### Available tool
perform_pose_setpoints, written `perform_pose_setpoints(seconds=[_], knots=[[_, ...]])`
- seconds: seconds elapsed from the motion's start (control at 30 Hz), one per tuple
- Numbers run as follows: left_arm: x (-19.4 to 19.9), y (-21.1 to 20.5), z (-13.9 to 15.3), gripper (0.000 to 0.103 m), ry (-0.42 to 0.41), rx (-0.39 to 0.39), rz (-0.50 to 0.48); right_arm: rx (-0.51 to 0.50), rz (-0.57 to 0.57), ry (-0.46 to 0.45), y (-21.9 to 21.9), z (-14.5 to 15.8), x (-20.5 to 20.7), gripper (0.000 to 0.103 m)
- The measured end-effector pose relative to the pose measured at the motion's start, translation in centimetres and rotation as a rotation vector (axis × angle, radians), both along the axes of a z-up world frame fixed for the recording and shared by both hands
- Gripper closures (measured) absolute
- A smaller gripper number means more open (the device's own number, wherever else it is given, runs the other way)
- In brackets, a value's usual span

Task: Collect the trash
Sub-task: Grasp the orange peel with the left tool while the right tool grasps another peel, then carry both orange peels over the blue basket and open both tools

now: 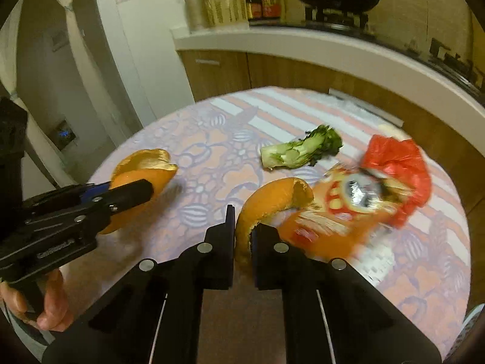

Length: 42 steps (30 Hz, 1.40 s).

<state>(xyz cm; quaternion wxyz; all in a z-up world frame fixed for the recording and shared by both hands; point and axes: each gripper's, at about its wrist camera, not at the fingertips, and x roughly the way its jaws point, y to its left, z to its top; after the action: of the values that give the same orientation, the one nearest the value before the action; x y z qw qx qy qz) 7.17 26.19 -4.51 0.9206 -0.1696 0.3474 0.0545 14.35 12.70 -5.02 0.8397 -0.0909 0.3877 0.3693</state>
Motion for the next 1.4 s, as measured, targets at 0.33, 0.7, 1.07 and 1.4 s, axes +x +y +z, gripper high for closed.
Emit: perform_pose_setpoints(seconds=[0.33, 0.7, 1.07, 1.4], knots=[[-1.5, -8.4, 4.0, 0.076, -0.115, -0.002, -0.119, 0.080, -0.061, -0.075, -8.8, 5.0, -4.1, 0.096], [-1.2, -17.8, 5.2, 0.076, -0.149, -0.006, -0.275, 0.096, -0.188, -0.146, -20.1, 6.6, -7.0, 0.096], [0.7, -29.9, 5.1, 0.076, -0.137, -0.026, -0.509, 0.081, -0.426, -0.173, -32.7, 5.9, -9.2, 0.096], [3.7, -38.9, 1.4, 0.076, -0.021, -0.039, -0.651, 0.050, -0.655, -0.054, -42.4, 1.9, -8.0, 0.096]])
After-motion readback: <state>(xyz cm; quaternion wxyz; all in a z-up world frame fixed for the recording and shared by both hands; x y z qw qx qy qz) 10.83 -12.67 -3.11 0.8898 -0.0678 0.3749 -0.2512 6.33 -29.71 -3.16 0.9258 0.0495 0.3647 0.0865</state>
